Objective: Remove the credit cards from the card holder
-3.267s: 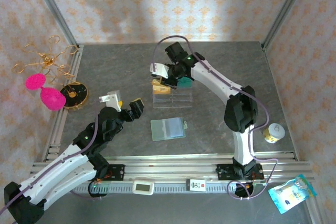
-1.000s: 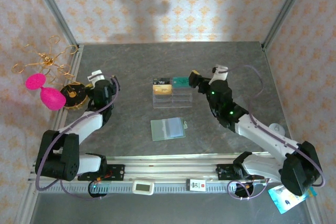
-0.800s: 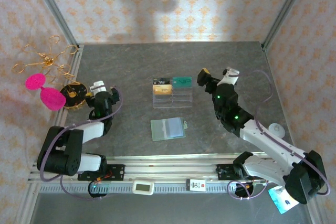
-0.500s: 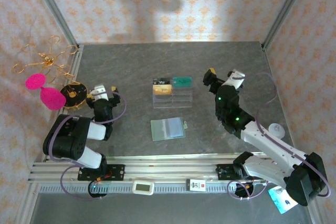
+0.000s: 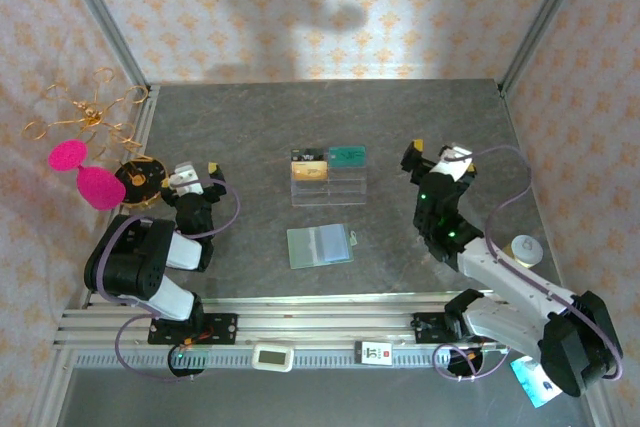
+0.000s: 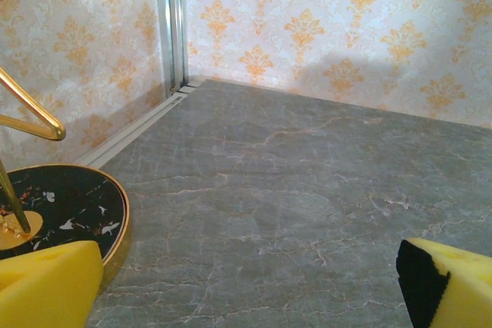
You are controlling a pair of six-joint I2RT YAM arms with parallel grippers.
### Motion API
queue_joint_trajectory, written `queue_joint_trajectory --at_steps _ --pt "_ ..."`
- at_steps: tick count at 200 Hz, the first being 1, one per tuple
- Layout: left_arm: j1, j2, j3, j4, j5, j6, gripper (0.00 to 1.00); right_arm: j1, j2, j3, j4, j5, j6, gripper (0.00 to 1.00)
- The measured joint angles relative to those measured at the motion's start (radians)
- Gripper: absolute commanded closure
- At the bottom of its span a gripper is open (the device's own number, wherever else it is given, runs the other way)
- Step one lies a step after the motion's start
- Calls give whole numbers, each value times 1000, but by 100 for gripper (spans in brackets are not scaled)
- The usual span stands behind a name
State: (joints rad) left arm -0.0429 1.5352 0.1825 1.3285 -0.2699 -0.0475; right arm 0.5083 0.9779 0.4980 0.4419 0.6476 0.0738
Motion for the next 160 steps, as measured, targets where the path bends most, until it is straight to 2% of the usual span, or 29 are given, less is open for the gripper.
queue_joint_trajectory --at_steps 46,79,118,160 --pt "0 0 0 1 0 0 1 -259 -37 -172 162 -61 -55 0" --pt "0 0 0 1 0 0 1 -389 -24 -320 303 -151 -69 0" --pt "0 0 0 1 0 0 1 -414 187 -378 526 -284 -87 0" --pt "0 0 0 1 0 0 1 -427 456 -341 732 -423 -88 0"
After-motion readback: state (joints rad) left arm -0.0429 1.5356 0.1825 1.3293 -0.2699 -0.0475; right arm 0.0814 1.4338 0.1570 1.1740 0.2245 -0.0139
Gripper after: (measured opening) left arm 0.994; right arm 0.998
